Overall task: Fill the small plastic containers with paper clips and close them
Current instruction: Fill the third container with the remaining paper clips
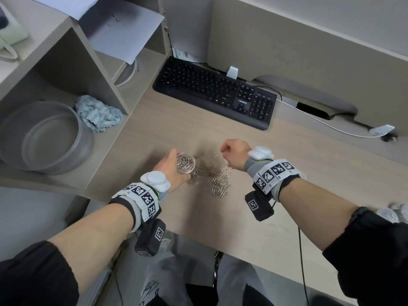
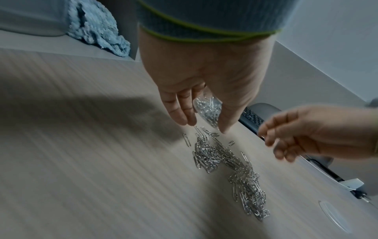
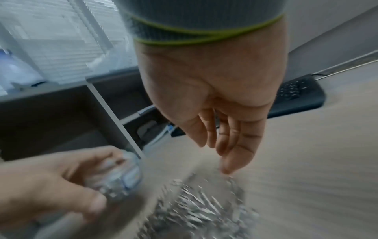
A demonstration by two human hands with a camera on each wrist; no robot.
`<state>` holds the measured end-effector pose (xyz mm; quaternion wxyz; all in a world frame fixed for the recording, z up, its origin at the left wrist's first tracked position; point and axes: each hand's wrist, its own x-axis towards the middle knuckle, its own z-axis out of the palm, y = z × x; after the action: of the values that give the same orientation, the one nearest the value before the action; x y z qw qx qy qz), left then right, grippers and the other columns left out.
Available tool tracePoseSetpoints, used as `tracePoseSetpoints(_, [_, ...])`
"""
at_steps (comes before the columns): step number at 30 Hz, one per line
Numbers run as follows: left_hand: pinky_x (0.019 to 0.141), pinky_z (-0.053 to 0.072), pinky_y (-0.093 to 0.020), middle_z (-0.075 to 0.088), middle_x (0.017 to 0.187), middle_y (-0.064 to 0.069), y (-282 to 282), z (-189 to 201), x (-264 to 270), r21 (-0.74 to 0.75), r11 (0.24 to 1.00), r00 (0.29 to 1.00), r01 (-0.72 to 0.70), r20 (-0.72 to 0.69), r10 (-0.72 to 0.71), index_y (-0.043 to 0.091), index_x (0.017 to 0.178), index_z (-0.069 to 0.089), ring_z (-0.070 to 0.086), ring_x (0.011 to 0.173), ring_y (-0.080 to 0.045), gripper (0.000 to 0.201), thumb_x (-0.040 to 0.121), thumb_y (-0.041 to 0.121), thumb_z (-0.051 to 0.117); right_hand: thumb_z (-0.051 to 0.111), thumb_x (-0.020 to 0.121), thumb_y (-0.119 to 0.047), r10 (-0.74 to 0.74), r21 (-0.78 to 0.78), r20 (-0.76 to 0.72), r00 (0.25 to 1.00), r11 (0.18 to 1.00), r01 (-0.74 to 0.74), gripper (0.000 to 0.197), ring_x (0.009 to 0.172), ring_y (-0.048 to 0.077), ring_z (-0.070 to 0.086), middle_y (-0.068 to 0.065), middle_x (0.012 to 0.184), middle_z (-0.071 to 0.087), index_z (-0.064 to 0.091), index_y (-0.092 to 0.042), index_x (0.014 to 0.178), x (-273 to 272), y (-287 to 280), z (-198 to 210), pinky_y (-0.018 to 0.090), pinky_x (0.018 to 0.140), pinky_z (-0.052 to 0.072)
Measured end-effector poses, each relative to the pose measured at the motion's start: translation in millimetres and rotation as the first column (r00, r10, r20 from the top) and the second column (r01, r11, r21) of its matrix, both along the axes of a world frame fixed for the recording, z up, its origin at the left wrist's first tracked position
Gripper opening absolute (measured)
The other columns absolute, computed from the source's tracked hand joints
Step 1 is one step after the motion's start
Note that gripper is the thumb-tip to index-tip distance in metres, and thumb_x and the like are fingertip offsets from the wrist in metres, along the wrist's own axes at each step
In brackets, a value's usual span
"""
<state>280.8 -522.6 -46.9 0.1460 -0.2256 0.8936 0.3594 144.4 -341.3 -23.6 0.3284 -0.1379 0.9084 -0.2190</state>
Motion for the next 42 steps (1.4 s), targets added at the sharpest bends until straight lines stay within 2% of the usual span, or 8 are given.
tracePoseSetpoints(7, [0.079, 0.05, -0.033, 0.062, 0.117, -0.005, -13, -6, 12, -0.016, 1.0, 1.0, -0.015, 0.019, 0.016, 0.018, 0.127, 0.044, 0.06, 0.096, -0.028, 0.062, 0.075, 0.025, 0.076, 0.05, 0.091, -0.032, 0.138, 0.376, 0.218, 0.966, 0.902, -0.214, 0.029, 0.057, 0.018, 0.071, 0.001, 0.052, 0.069, 0.06, -0.015, 0.069, 20, 24, -29, 0.036, 0.072, 0.061])
tracePoseSetpoints(13, [0.079, 0.05, -0.033, 0.063, 0.114, -0.006, -21, -9, 16, -0.015, 1.0, 0.999, -0.02, 0.031, 0.021, 0.018, 0.126, 0.044, 0.061, 0.097, -0.03, 0.062, 0.074, 0.025, 0.077, 0.059, 0.093, -0.029, -0.131, 0.13, 0.262, 0.956, 0.986, 0.099, 0.024, 0.07, 0.024, 0.075, 0.012, 0.077, 0.075, 0.057, -0.006, 0.094, 25, -3, -48, 0.044, 0.074, 0.061])
tracePoseSetpoints(17, [0.08, 0.051, -0.035, 0.064, 0.112, -0.007, -26, -8, 17, -0.005, 1.0, 0.999, -0.028, 0.028, 0.029, 0.016, 0.124, 0.044, 0.062, 0.096, -0.031, 0.062, 0.073, 0.025, 0.078, 0.061, 0.091, -0.023, -0.15, 0.132, 0.269, 0.951, 0.984, 0.118, 0.015, 0.054, 0.022, 0.068, 0.01, 0.074, 0.069, 0.06, -0.012, 0.081, 22, 4, -36, 0.026, 0.044, 0.055])
tracePoseSetpoints(22, [0.082, 0.053, -0.036, 0.064, 0.112, -0.006, -28, -8, 18, 0.007, 0.999, 0.999, -0.037, 0.027, 0.037, 0.017, 0.123, 0.043, 0.063, 0.096, -0.029, 0.062, 0.073, 0.027, 0.079, 0.06, 0.09, -0.015, -0.129, 0.138, 0.53, 0.838, 0.988, 0.065, 0.021, 0.07, 0.032, 0.074, 0.017, 0.063, 0.069, 0.064, -0.002, 0.074, 49, 10, -39, 0.04, 0.083, 0.06])
tracePoseSetpoints(27, [0.081, 0.052, -0.035, 0.063, 0.114, -0.007, -29, -10, 22, -0.006, 0.999, 0.997, -0.042, 0.06, 0.042, 0.016, 0.125, 0.043, 0.062, 0.096, -0.031, 0.064, 0.073, 0.027, 0.079, 0.065, 0.092, -0.019, -0.264, -0.079, 0.487, 0.832, 0.936, 0.344, 0.019, 0.073, 0.033, 0.073, 0.014, 0.067, 0.067, 0.06, -0.005, 0.079, 46, -17, -48, 0.048, 0.08, 0.06])
tracePoseSetpoints(32, [0.082, 0.053, -0.039, 0.065, 0.111, -0.006, -30, -8, 21, -0.005, 0.998, 0.997, -0.064, 0.044, 0.064, 0.017, 0.121, 0.044, 0.063, 0.094, -0.031, 0.062, 0.072, 0.028, 0.08, 0.068, 0.082, -0.05, 0.115, 0.19, -0.053, 0.992, 0.976, -0.103, 0.041, 0.083, 0.03, 0.063, 0.008, 0.103, 0.057, 0.053, -0.017, 0.101, 31, -9, -35, 0.041, 0.074, 0.054])
tracePoseSetpoints(36, [0.08, 0.053, -0.038, 0.065, 0.109, -0.007, -29, -7, 22, -0.002, 0.998, 0.997, -0.062, 0.045, 0.062, 0.016, 0.121, 0.042, 0.062, 0.092, -0.031, 0.063, 0.072, 0.028, 0.079, 0.073, 0.067, -0.064, 0.286, 0.391, -0.08, 0.955, 0.89, -0.234, 0.088, 0.097, 0.034, 0.06, 0.008, 0.123, 0.038, 0.036, -0.016, 0.131, 24, 5, -43, 0.045, 0.082, 0.054])
tracePoseSetpoints(42, [0.079, 0.05, -0.033, 0.065, 0.11, -0.007, -31, -9, 24, -0.011, 0.997, 0.996, -0.077, 0.055, 0.077, 0.017, 0.123, 0.043, 0.062, 0.096, -0.031, 0.064, 0.072, 0.027, 0.08, 0.074, 0.062, -0.067, 0.464, 0.374, -0.094, 0.881, 0.836, -0.401, 0.104, 0.105, 0.037, 0.057, 0.012, 0.131, 0.035, 0.024, -0.02, 0.141, 49, -28, -50, 0.047, 0.084, 0.054])
